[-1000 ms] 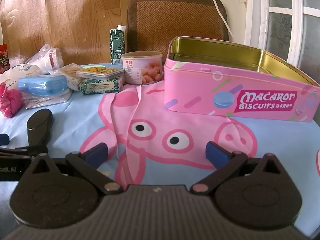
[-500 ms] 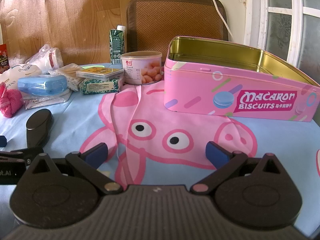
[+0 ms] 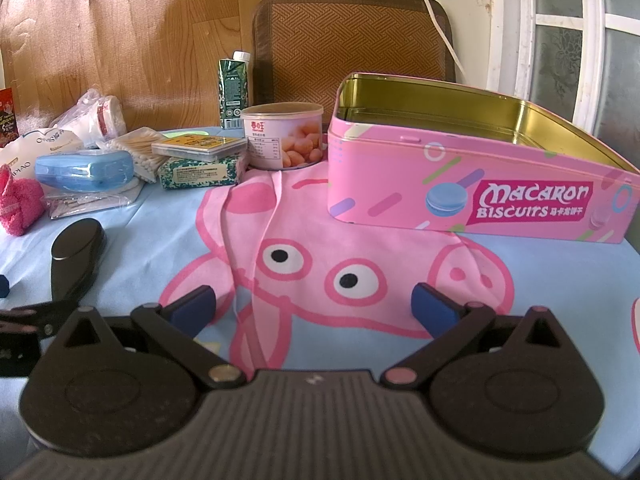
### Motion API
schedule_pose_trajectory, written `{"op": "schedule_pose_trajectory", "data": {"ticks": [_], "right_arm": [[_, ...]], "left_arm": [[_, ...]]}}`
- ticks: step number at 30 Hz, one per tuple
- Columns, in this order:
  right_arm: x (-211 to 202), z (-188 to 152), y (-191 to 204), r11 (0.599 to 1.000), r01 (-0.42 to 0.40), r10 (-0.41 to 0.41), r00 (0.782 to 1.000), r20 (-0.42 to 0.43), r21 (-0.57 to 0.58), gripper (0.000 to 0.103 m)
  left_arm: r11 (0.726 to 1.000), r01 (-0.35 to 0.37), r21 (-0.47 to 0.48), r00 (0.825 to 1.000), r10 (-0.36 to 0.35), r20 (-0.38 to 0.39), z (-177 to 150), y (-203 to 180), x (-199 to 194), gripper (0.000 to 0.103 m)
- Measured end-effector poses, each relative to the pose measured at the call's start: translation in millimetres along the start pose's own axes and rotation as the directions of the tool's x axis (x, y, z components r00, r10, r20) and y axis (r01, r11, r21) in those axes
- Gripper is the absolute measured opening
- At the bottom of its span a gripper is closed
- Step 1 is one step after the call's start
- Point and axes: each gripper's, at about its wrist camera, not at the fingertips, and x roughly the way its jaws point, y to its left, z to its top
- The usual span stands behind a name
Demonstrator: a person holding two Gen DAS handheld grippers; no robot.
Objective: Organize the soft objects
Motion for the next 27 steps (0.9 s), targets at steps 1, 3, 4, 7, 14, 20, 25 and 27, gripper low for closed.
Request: {"op": "schedule_pose_trajectory", "data": {"ticks": [1, 3, 4, 7, 14, 20, 25, 27], "right_arm": [[0, 0, 0, 1.000, -0.001, 0.001, 1.000, 0.000, 0.000, 0.103], [-2, -1, 0, 1.000, -0.010, 0.010, 1.000, 0.003, -0.001, 0.103], [-2, -1, 0, 1.000, -0.016, 0.016, 1.000, 0.005, 0.000, 0.103], [-1, -2, 0, 1.000, -0.021, 0.021, 1.000, 0.007, -0.002, 0.103], [-7, -2, 1, 0.997, -0.080, 0.080, 0.997, 0.017, -0.001, 0.103], [-23, 6, 17, 0.976, -0.214, 0.216, 0.974, 0.067, -0.039, 0.077], [-31, 11, 49, 0.920, -0.353, 0.367, 0.928, 0.058, -0.171, 0.059], [-29, 10, 60, 0.902, -0.369, 0.388, 0.920, 0.045, -0.223, 0.059]], "left_arm": [[1.000, 0.024, -0.008, 1.000, -0.024, 0.015, -3, 5, -4, 0.103], [1.000, 0.023, -0.016, 0.999, -0.022, 0.043, -9, 14, -11, 0.103], [1.000, 0.008, -0.018, 0.998, -0.007, 0.056, -11, 17, -14, 0.103], [0.998, -0.049, -0.028, 0.995, 0.051, 0.086, -13, 32, -19, 0.103], [0.983, -0.068, -0.170, 0.996, 0.076, 0.038, -3, 79, -11, 0.103], [0.980, -0.040, -0.195, 0.997, 0.051, 0.050, -6, 87, -12, 0.102], [0.968, 0.101, -0.229, 0.995, -0.093, 0.044, 9, 87, -16, 0.088], [0.964, 0.142, -0.225, 0.990, -0.136, 0.043, 18, 82, -14, 0.086]]}}
